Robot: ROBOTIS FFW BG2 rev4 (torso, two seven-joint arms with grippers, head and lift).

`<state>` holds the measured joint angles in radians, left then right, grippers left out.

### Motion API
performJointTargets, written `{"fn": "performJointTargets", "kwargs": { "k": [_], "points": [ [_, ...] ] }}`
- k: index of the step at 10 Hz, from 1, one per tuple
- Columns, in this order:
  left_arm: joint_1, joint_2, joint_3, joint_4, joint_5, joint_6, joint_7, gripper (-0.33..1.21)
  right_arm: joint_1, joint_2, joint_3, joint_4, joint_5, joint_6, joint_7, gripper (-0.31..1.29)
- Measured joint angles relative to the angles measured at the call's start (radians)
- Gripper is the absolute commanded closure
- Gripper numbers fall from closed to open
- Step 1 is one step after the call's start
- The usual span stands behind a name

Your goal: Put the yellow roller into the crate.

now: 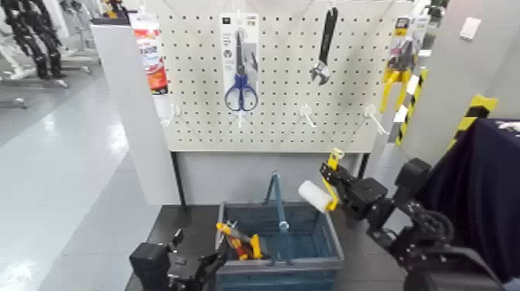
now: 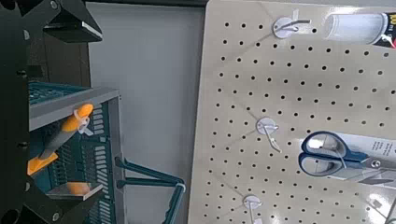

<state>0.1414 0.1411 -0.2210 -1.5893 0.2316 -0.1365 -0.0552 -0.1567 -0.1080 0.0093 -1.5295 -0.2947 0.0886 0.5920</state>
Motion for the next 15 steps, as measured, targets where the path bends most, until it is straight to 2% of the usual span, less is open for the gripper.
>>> {"fn": "performJointTargets", "kwargs": {
  "k": [3,6,9,11,13,14,15],
  "points": [
    [-0.002,0.0,-0.002,0.0,0.001,-0.001,0.0,0.17,0.001,0.002,0.007,0.098,-0.079,0.029,-0.019,1.16],
    [-0.002,0.0,-0.003,0.0,0.001,-0.002,0.0,0.17,-0.012,0.006,0.027,0.16,-0.106,0.074,-0.049,1.16],
    [-0.002,-0.001,-0.002,0.0,0.002,-0.002,0.0,0.17,-0.025,0.006,0.052,0.175,-0.116,0.131,-0.081,1.12],
    [-0.001,-0.002,0.0,0.0,0.002,-0.002,0.0,0.17,-0.026,0.007,0.056,0.185,-0.144,0.143,-0.093,0.7],
    [0.0,-0.004,0.001,0.0,0.002,-0.002,0.0,0.17,-0.028,0.007,0.056,0.192,-0.158,0.159,-0.062,0.32],
    [0.001,-0.005,0.002,0.0,0.002,-0.002,0.0,0.17,-0.029,0.006,0.054,0.189,-0.152,0.164,-0.054,0.02],
    [0.002,-0.006,0.004,0.0,0.002,-0.002,0.0,0.17,-0.029,0.005,0.049,0.178,-0.131,0.166,-0.05,-0.02]
  ]
}}
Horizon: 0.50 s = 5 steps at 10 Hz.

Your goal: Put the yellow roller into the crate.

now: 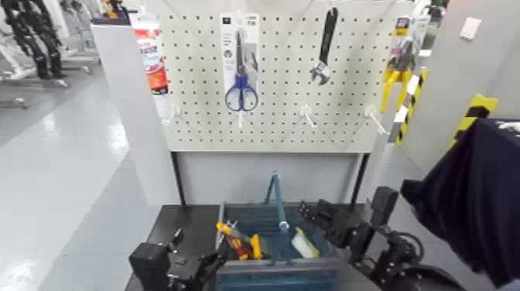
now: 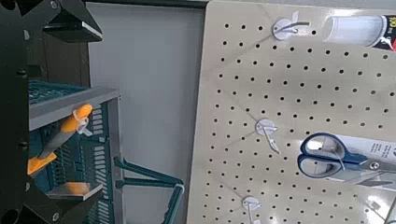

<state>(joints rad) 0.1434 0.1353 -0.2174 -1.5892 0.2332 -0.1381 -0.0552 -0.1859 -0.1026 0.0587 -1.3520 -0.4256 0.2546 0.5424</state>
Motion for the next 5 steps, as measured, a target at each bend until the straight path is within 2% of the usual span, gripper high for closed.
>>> {"fn": "performJointTargets", "kwargs": {
  "k": [5],
  "points": [
    [0.005,-0.005,0.006,0.0,0.0,-0.002,0.0,0.17,0.027,0.002,-0.034,-0.097,0.103,0.001,-0.037,0.01]
  ]
}}
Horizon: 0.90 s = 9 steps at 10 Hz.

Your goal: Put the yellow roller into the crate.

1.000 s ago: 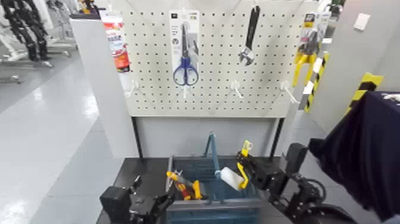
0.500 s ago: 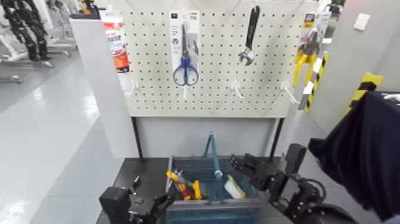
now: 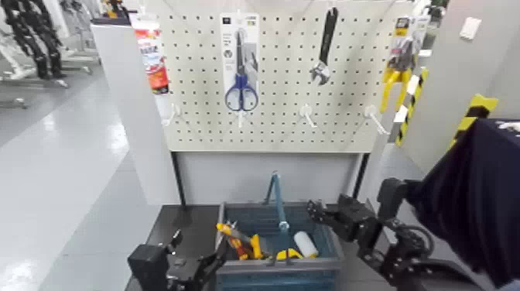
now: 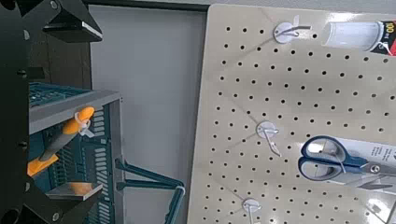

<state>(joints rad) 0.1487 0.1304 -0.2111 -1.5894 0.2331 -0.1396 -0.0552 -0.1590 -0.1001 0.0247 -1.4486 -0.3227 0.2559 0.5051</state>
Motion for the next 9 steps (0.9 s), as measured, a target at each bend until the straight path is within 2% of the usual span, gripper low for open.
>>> {"fn": "performJointTargets", "kwargs": {
  "k": [3,5,7,9],
  "points": [
    [0.002,0.0,0.001,-0.003,-0.001,0.0,0.0,0.17,0.062,0.002,-0.023,-0.112,0.064,-0.037,-0.079,0.01],
    [0.003,0.0,0.003,-0.004,-0.002,0.001,0.0,0.17,0.139,0.001,-0.023,-0.224,0.107,-0.074,-0.188,0.01],
    [0.004,-0.001,0.004,-0.004,-0.002,0.0,0.0,0.17,0.218,0.002,-0.029,-0.32,0.151,-0.1,-0.247,0.03],
    [0.002,0.001,0.002,-0.004,-0.002,0.0,0.0,0.17,0.293,0.012,-0.042,-0.377,0.198,-0.129,-0.299,0.04]
  ]
}}
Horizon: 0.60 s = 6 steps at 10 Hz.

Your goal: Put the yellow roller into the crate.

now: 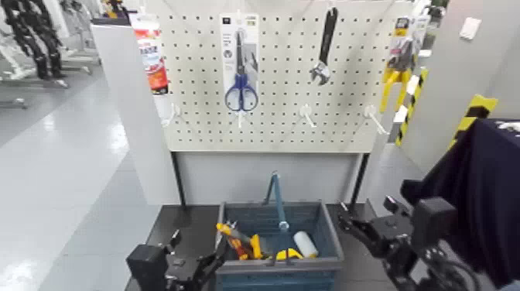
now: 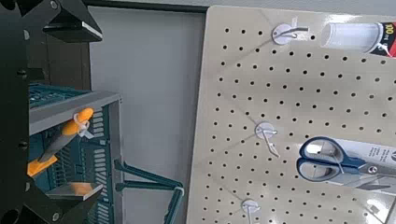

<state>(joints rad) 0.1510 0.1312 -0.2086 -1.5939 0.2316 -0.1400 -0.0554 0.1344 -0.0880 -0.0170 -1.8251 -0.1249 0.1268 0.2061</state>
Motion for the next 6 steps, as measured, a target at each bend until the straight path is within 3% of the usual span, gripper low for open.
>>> {"fn": "performJointTargets", "kwargs": {
  "k": [2,6],
  "points": [
    [-0.002,0.005,-0.004,-0.002,0.0,0.001,-0.001,0.17,0.07,0.019,0.004,-0.019,0.035,-0.034,-0.04,0.05],
    [-0.002,0.008,-0.005,-0.004,0.0,0.0,-0.001,0.17,0.173,0.062,0.011,-0.005,0.062,-0.135,-0.051,0.05]
  ]
}}
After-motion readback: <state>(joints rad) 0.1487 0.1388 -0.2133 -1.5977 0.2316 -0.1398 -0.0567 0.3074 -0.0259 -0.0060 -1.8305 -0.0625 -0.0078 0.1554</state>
